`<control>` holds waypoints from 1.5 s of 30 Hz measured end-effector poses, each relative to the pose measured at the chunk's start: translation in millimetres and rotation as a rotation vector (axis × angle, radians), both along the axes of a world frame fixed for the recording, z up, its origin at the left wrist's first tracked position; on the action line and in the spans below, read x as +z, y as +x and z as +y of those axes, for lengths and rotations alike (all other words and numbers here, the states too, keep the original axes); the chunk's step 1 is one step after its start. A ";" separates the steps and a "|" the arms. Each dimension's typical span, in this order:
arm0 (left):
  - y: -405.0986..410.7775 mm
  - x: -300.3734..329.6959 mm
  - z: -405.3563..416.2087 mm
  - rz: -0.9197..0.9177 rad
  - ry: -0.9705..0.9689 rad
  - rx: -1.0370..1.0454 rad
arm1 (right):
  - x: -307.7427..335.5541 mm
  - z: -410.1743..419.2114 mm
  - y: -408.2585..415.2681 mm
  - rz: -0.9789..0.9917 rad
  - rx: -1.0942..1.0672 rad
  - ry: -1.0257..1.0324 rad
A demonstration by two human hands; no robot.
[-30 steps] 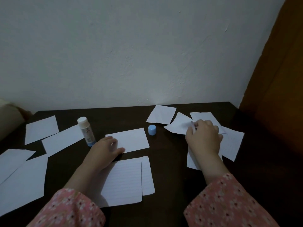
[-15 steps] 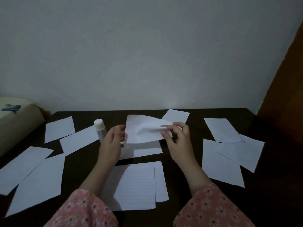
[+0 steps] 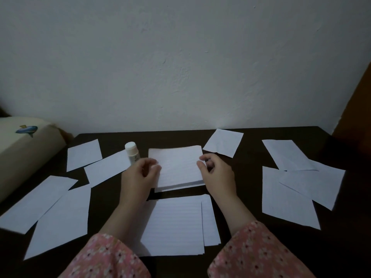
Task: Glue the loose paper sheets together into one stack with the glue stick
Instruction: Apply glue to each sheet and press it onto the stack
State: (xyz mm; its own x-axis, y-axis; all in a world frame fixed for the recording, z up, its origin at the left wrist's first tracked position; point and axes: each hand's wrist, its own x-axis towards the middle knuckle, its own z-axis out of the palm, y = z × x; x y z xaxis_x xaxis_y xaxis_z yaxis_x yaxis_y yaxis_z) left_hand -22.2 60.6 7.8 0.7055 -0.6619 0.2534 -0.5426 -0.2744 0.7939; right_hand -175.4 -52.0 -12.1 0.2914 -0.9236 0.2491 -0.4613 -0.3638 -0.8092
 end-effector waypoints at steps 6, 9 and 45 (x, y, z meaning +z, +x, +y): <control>4.2 -9.5 -5.9 -0.033 0.125 -0.028 | -2.6 -10.9 1.3 0.296 -0.065 -0.111; 7.9 -12.7 -8.6 -0.031 0.149 -0.033 | -5.3 -11.6 0.1 0.366 -0.075 -0.099; -4.9 -25.5 -46.0 -0.542 0.624 -0.422 | -8.9 -3.1 33.3 0.799 0.465 -0.163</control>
